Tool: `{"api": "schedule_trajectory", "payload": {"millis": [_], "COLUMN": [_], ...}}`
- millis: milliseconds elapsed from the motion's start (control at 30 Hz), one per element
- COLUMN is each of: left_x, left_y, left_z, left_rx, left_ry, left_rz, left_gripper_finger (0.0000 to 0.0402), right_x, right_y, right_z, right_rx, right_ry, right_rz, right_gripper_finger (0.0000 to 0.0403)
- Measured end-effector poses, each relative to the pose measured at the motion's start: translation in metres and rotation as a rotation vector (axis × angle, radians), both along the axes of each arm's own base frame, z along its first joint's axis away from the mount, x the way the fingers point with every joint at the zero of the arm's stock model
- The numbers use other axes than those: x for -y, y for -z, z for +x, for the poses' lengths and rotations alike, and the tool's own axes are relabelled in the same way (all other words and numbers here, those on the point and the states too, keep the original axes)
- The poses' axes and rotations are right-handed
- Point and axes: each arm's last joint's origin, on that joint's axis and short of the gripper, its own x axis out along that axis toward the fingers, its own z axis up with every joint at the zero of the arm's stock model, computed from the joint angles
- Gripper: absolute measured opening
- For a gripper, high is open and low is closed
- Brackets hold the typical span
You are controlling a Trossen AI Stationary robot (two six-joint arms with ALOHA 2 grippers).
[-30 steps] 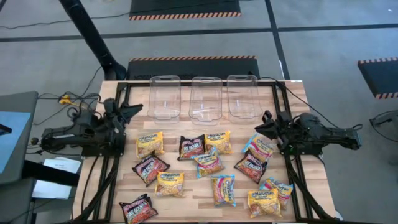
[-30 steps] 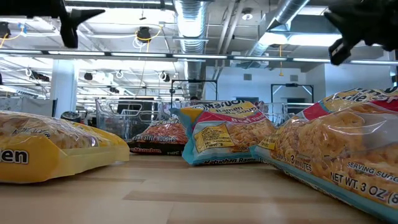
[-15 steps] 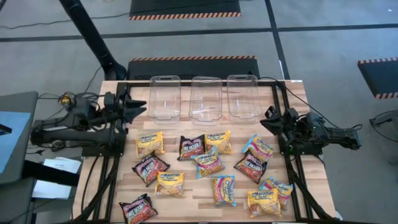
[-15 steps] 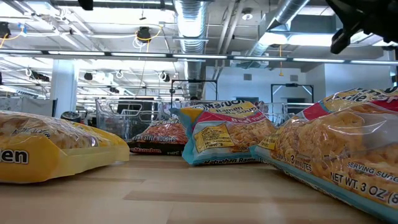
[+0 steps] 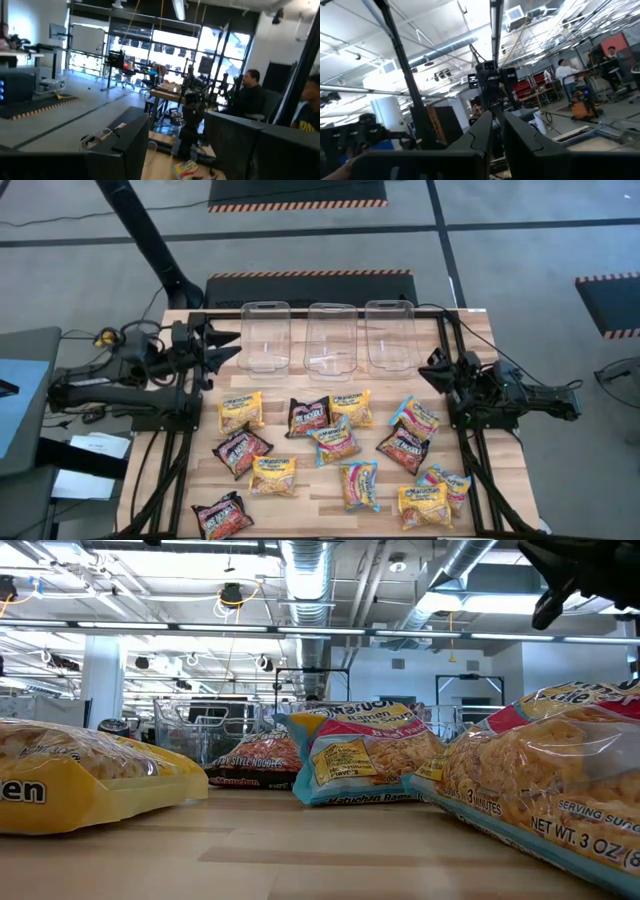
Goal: Sort Maruchan noodles
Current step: Put the black noodle pack into the left transparent bin
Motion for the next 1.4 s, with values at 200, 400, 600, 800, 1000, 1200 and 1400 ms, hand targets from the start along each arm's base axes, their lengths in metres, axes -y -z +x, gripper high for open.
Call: {"api": "schedule_trajectory", "payload": {"millis": [200,400,600,800,1000,1200,1400], "left_x": [0.001,0.002,0.006,0.01,0.02,0.032,0.046], "left_y": [-0.011,-0.017,-0.008,0.012,0.033,0.045,0.055], "left_z": [0.001,0.001,0.007,0.016,0.026,0.04,0.052], "left_rx": [-0.124,-0.419,-0.642,-0.852,-1.105,-1.226,-1.31], "left_ry": [0.035,0.065,0.184,0.222,0.204,0.227,0.165], "left_rz": [-0.093,-0.277,-0.478,-0.636,-0.712,-0.729,-0.718], "left_gripper_finger": [0.0185,0.0174,0.0174,0.0174,0.0174,0.0174,0.0174], "right_x": [0.001,0.001,0.001,0.001,0.002,0.002,0.002], "right_y": [-0.005,-0.005,-0.004,-0.004,0.0,0.002,0.002], "right_z": [-0.003,-0.003,-0.002,-0.002,0.0,0.001,0.001], "right_rx": [0.061,0.057,0.051,0.05,-0.001,-0.018,-0.02], "right_ry": [0.025,0.025,0.025,0.025,0.057,0.065,0.066], "right_rz": [0.008,0.008,0.009,0.009,0.029,0.034,0.034], "right_gripper_finger": [0.0069,0.0069,0.0069,0.0069,0.0069,0.0069,0.0069]}}
